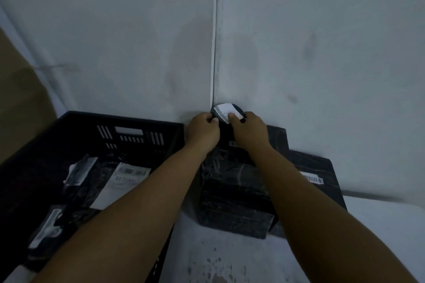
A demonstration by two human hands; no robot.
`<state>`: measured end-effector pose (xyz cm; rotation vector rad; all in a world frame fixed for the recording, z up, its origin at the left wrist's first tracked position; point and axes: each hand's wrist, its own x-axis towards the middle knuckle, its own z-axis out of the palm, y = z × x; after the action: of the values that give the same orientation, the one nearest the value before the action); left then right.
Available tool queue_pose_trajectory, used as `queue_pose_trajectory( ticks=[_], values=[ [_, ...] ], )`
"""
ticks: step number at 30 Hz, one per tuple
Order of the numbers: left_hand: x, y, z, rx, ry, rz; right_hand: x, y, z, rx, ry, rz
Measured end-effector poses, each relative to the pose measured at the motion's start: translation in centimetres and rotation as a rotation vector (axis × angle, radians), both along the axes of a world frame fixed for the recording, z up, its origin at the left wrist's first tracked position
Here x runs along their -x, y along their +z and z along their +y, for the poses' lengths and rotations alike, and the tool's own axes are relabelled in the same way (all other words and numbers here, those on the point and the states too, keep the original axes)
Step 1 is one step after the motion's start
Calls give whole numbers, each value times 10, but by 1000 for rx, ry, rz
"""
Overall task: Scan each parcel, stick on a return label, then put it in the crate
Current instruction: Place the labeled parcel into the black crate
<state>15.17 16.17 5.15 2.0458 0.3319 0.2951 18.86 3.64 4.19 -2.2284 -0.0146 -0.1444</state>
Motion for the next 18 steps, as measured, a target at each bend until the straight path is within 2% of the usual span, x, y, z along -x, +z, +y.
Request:
queue_pose_trajectory(
  ticks=[4,10,14,18],
  values=[
    [16,7,-7,114,34,-113,26,2,-6,-166,-44,-55],
    [73,10,-30,309,-72,-187,111,-1,-31,-371,-89,-103],
    [126,-10,-49,433,-130,-159,181,-17,-55,-397,-87,-87],
    [181,-52,-58,437,-159,-85,246,-54,-96,-321,-166,-110]
  ],
)
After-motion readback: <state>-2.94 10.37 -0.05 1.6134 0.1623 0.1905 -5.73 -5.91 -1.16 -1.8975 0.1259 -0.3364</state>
